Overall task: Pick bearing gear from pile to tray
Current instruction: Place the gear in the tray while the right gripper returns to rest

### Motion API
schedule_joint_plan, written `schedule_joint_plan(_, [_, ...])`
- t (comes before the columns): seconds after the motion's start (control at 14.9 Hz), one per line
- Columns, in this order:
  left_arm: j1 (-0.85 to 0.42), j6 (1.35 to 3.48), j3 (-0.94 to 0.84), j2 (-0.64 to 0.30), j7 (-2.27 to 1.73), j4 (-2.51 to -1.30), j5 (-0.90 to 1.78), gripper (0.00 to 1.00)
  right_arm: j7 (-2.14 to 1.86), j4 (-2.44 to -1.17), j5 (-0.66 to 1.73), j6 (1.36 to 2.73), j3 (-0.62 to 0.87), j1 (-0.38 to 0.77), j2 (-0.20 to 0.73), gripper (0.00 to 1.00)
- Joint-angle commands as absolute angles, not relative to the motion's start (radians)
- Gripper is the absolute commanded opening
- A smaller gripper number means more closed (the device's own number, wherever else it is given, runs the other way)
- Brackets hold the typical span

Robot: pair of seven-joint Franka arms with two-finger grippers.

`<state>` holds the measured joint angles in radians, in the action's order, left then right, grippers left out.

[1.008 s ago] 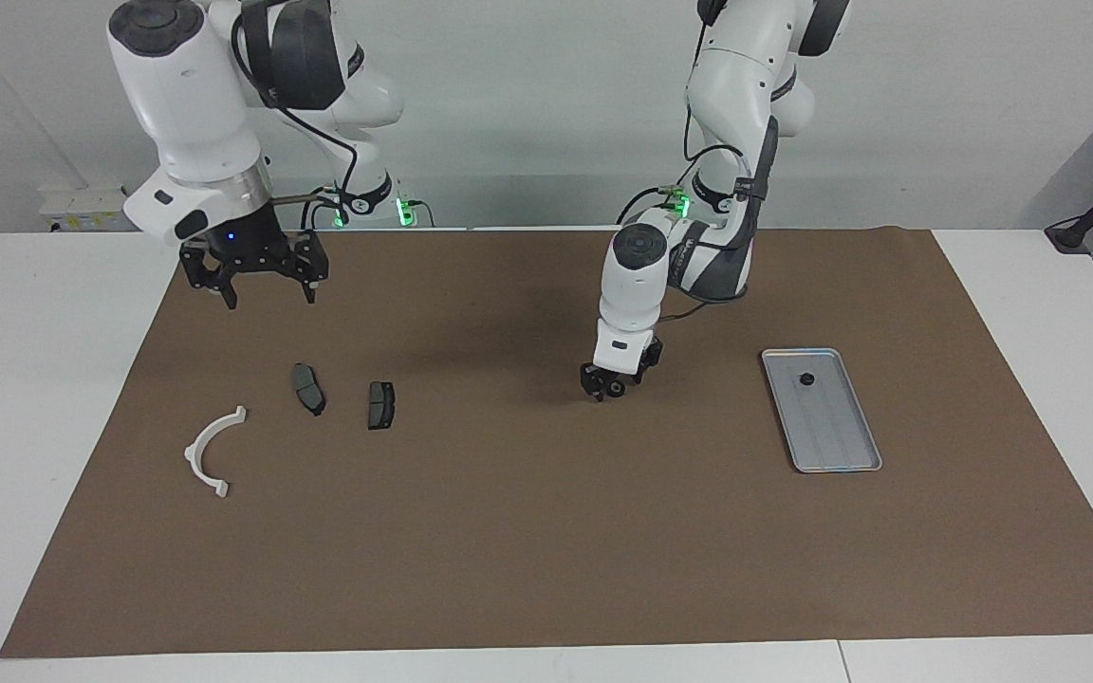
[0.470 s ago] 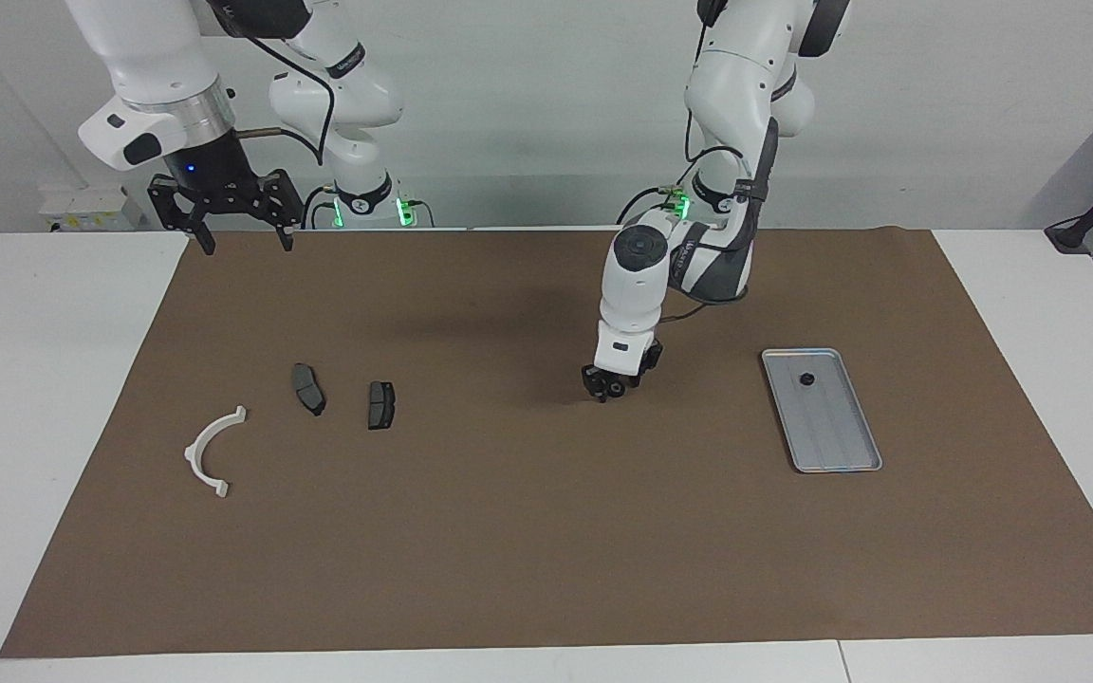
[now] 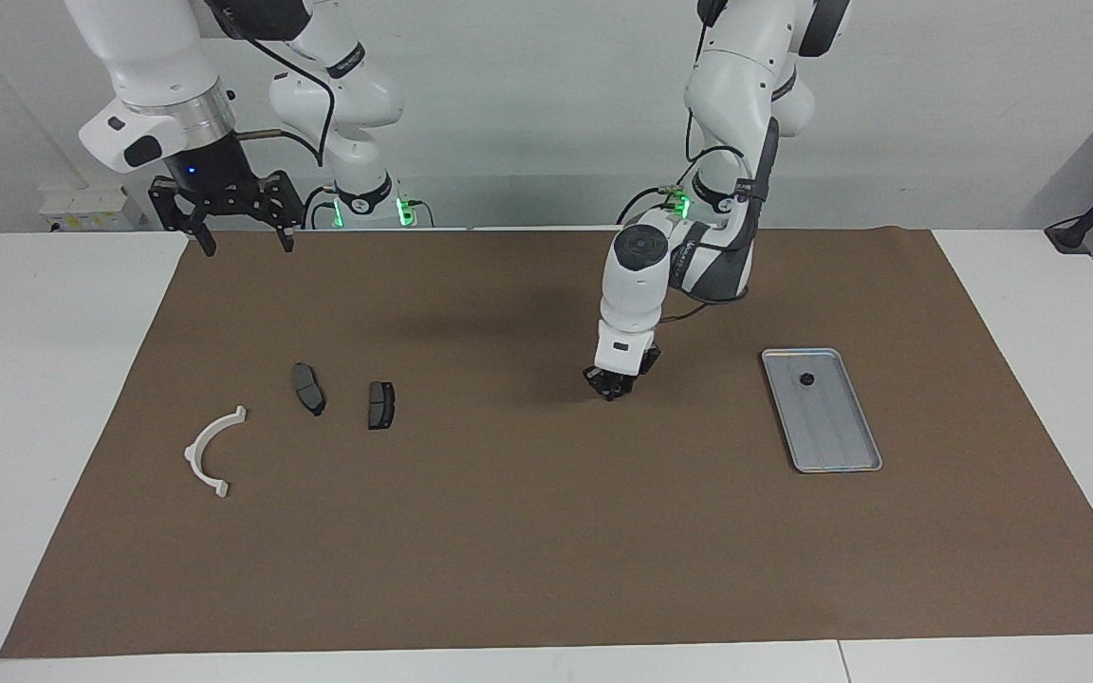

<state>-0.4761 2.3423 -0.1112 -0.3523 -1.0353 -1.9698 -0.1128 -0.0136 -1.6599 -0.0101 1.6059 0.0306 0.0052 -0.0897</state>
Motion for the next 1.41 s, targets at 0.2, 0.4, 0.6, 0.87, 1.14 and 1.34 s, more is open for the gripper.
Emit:
schedule_joint_plan(0.2, [-0.244,2.207,-0.103,-0.207,-0.686,-1.996,-0.124,0.13,0.017,-1.675,0.044,1.542,0.038,-0.014,-0.098,1.00])
schedule_joint_plan(0.4, [-0.106,2.217,-0.103,-0.210,-0.437,-1.990,-0.097,0.13,0.017,-1.675,0.046,1.542,0.040,-0.014,-0.098,1.00])
schedule_joint_plan(0.6, [0.000,2.244,-0.101,-0.215,-0.224,-1.988,-0.054,0.10,0.017,-1.675,0.044,1.543,0.040,-0.012,-0.098,1.00])
schedule_joint_plan(0.87, [0.058,2.305,-0.098,-0.259,-0.137,-1.983,-0.054,0.10,0.017,-1.675,0.044,1.543,0.038,-0.011,-0.094,1.00])
schedule_joint_plan(1.14, [0.066,2.350,-0.098,-0.293,-0.135,-1.988,-0.054,0.10,0.014,-1.675,0.031,1.548,0.038,-0.009,-0.097,1.00])
schedule_joint_plan(1.34, [0.072,2.359,-0.097,-0.296,-0.127,-1.988,-0.054,0.10,0.017,-1.678,0.026,1.558,0.038,-0.008,-0.097,1.00])
